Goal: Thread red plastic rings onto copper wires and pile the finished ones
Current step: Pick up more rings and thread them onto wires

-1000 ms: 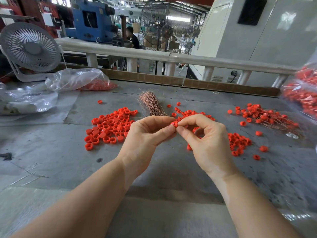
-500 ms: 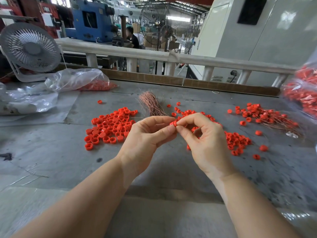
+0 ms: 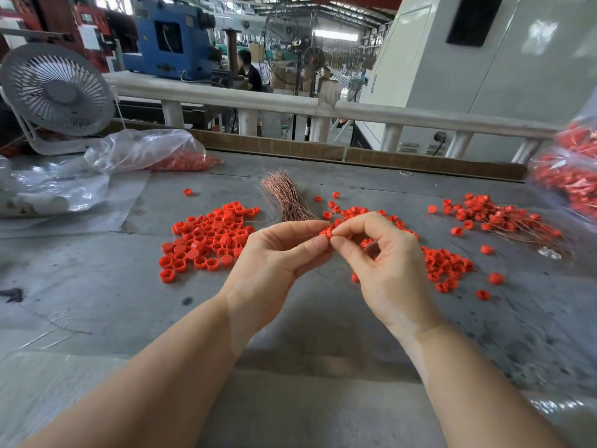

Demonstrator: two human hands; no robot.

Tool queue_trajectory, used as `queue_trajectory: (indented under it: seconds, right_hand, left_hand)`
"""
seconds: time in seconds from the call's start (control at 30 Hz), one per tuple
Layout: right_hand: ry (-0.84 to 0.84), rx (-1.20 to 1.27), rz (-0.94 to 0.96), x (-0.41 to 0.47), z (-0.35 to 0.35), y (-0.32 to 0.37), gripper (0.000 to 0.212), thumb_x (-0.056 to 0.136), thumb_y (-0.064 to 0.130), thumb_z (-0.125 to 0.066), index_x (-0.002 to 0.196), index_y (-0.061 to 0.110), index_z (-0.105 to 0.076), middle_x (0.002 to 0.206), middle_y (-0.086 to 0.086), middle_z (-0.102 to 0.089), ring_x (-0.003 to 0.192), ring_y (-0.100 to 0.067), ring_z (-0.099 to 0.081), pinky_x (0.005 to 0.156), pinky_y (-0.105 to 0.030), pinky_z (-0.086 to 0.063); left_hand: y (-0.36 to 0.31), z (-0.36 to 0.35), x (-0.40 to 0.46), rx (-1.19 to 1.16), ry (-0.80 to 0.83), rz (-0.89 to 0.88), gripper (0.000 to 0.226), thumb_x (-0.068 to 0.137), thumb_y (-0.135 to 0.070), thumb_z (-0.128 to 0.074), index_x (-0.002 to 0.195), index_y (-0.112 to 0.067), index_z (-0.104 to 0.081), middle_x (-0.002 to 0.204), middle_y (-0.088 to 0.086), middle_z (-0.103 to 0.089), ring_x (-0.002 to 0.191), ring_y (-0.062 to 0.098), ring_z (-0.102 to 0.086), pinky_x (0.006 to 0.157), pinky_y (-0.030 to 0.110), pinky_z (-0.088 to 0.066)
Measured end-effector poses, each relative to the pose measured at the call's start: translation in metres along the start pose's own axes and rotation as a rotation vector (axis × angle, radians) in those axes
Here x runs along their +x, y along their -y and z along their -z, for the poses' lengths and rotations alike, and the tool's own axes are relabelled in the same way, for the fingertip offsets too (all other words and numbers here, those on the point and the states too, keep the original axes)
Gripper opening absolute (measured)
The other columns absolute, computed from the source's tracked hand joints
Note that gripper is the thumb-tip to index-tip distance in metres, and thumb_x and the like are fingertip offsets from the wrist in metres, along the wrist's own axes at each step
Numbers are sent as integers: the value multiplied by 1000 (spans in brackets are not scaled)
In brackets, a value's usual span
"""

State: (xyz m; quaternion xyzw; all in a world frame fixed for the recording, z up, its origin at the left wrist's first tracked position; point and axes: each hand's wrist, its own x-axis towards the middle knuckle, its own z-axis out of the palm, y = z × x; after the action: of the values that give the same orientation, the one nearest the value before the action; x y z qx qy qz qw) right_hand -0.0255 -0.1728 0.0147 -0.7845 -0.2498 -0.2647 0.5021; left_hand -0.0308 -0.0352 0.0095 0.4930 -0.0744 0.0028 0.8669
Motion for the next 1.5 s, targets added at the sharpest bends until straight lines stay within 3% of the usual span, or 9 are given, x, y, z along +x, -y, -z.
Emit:
queue_trajectory:
  seconds: [0.37, 0.53, 0.97, 1.23, 1.5]
  right_hand:
    - [-16, 29, 58, 1, 0, 3, 10, 81, 13, -62, 78, 23, -62, 77, 8, -62, 59, -3, -52, 55, -13, -41]
    - [-41, 35, 30, 1, 0, 5, 18, 79, 16, -65, 77, 33, -62, 70, 19, -62, 55, -5, -54, 47, -19, -42]
    - [-75, 52, 7, 1, 0, 4, 20, 77, 19, -67, 80, 38, -65, 70, 25, -63, 55, -5, -57, 47, -31, -47]
    - [-69, 59, -35, 1, 1, 3, 25, 78, 8, -72, 80, 32, -68, 68, 24, -62, 54, -6, -55, 48, -40, -49]
    - [-70, 48, -23, 1, 1, 4, 25, 78, 7, -72, 79, 32, -68, 72, 20, -66, 55, -3, -56, 49, -31, -47]
  left_hand:
    - [-4, 0, -1, -49, 17, -6, 17, 63, -3, -65, 77, -6, -73, 78, 10, -72, 71, 15, -69, 66, 21, -56]
    - [-3, 0, -2, 17, 2, -53, 16, 60, -7, -67, 73, -10, -75, 75, 7, -72, 68, 13, -68, 65, 20, -55]
    - [-6, 1, -3, 31, 11, -68, 19, 60, -5, -67, 75, -11, -76, 78, 8, -73, 72, 14, -69, 67, 20, -55]
    - [-7, 3, -1, 20, 28, -80, 45, 61, -2, -68, 105, -11, -63, 83, 8, -74, 77, 16, -69, 72, 24, -54]
    - [-4, 3, -2, 101, 8, -96, 19, 57, -9, -71, 76, -11, -75, 79, 9, -72, 72, 15, -67, 71, 21, -56]
